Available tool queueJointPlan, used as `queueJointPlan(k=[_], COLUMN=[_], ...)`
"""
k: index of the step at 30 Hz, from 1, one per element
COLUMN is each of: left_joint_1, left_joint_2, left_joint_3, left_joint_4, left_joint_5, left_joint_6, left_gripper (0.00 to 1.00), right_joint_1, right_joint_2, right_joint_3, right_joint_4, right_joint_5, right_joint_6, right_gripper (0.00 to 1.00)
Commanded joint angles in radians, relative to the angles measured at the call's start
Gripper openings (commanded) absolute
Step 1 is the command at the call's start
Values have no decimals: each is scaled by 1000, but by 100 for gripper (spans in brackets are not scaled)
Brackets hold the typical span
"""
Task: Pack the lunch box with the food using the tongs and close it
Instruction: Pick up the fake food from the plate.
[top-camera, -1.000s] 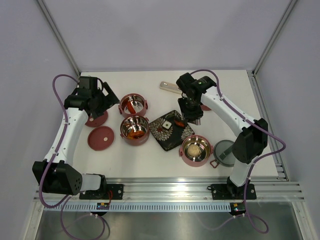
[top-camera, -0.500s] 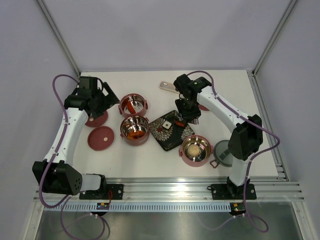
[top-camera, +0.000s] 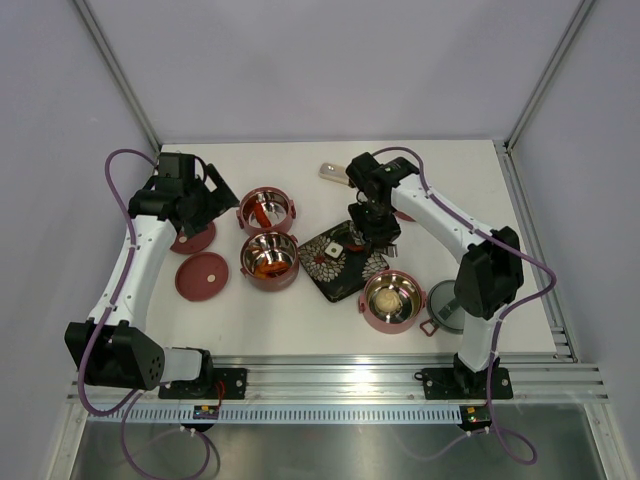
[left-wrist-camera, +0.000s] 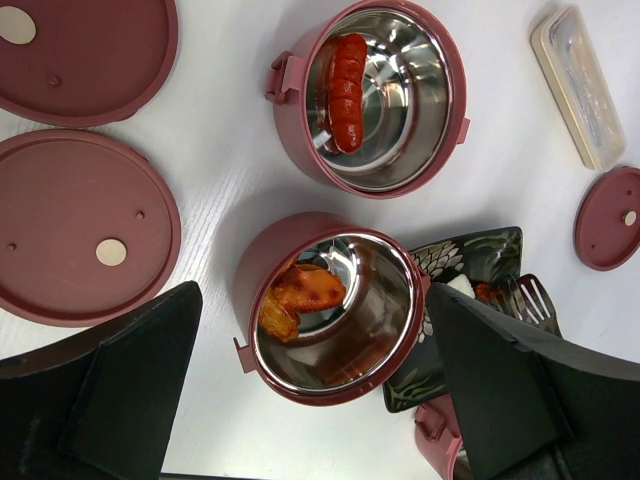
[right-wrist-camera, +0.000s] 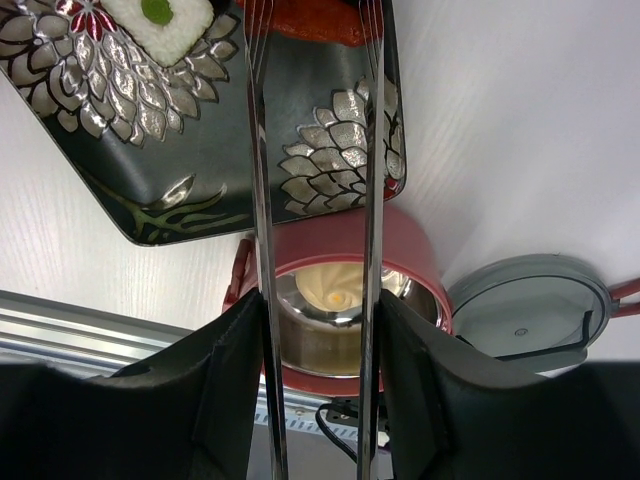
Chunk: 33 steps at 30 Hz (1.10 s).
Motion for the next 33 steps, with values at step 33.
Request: queueJointPlan(k=[33], left_joint_1=[5], left_joint_2=[-3], left_joint_3=[-6], left_joint_4=[53], left_joint_5=[6], left_joint_6=[-10], left_gripper=[99], right_joint_1=[0], right_joint_2=[-82], right_joint_3=[-25], right_joint_4=[-52], right_joint_5=[-97], right_joint_6=[-1], right_gripper=[54])
